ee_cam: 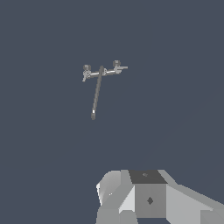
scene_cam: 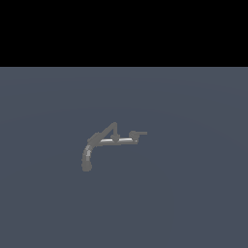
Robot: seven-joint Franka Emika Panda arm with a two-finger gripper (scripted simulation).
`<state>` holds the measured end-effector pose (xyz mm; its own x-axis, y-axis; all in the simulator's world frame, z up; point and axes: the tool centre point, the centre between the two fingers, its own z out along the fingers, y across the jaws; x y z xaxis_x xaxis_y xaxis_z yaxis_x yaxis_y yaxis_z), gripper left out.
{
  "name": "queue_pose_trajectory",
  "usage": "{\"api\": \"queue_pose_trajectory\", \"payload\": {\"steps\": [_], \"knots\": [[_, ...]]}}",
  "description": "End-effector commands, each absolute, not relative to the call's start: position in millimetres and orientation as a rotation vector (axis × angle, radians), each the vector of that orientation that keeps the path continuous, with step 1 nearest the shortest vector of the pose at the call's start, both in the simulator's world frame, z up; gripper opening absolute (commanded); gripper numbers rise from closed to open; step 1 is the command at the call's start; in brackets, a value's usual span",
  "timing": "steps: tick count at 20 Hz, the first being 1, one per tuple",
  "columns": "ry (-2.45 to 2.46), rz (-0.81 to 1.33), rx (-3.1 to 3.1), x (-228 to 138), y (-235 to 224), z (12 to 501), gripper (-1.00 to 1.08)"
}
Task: Turn on the faucet by rotating a designated handle.
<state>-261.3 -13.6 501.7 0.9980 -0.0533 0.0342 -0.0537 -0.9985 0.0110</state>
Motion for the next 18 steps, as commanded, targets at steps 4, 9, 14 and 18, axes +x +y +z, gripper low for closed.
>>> {"api": "queue_pose_trajectory", "payload": {"steps": [4, 9, 14, 18], "knots": [[-0.092, 0.053, 3.128, -260.3, -12.9, 500.1, -1.00], [-0.145, 0.052, 3.126, -254.2, -9.0, 490.1, -1.00], [-0.246, 0.050, 3.121, -242.1, -2.1, 470.8, -1.00], [-0.362, 0.047, 3.111, -227.6, 5.1, 448.6, -1.00]]}}
